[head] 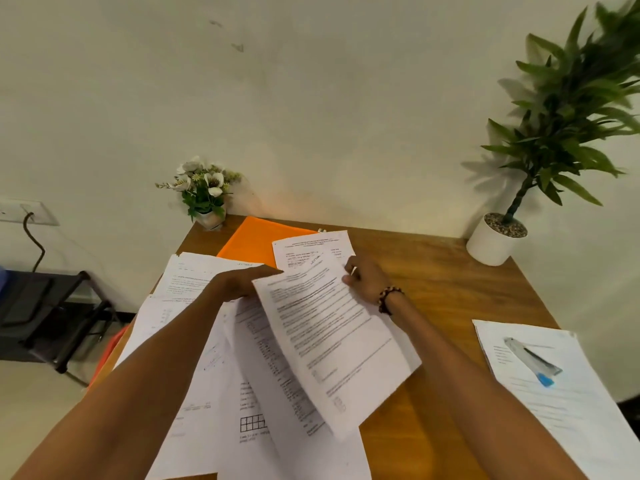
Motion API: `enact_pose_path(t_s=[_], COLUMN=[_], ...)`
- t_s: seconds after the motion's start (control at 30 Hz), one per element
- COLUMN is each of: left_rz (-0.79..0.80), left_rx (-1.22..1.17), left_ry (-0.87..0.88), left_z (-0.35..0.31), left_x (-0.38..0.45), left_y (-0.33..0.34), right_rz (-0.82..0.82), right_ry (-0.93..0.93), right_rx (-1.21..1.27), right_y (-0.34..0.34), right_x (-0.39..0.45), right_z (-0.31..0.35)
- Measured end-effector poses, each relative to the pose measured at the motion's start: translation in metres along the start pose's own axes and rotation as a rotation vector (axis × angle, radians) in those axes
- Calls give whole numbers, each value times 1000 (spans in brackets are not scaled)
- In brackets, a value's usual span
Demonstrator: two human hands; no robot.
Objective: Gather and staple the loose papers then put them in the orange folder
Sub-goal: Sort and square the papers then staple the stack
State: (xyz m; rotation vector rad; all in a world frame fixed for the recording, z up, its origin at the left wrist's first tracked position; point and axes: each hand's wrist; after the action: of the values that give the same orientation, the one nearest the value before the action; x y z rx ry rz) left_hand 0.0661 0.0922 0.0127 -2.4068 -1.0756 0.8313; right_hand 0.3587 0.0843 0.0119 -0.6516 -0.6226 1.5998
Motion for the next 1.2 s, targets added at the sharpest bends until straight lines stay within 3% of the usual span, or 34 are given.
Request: enact_pose_path(t_s=[0.1,0.3,0.5,0.6,0.7,0.8,1.03,1.2], left_rz=[39,71,70,78,67,61,33,24], left_rx=[-83,-219,36,36,19,-4,56,52], left_ry=[-44,-183,-14,25,33,19,-34,-44], left_z=[-3,-13,1,10,9,8,43,33], left_x=[1,-3,0,2,2,3,18,14], left_y=[-1,1,5,3,5,7,3,6], right_rz=[24,-107,-112,-233,-322,-225,-163,-192], right_ry=[7,85,84,79,204,374,526,470], right_rx=[-28,34,12,-67,-198,-313,295,228], right_y=[21,43,58,50,33,22,20,15], right_x=[-9,-18,-19,-11,5,12,40,35], right_z=[-3,3,5,4,-6,-5,4,13])
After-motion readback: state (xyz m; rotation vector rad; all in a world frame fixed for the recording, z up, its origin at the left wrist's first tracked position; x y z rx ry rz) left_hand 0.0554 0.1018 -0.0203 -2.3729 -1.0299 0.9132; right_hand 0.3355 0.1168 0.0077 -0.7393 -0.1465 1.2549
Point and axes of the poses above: each hand's wrist, its own x-axis towards the middle knuckle, its own y-axis out of the palm, z = x × y, and after that the axes turned 4 degrees about x, right-handed
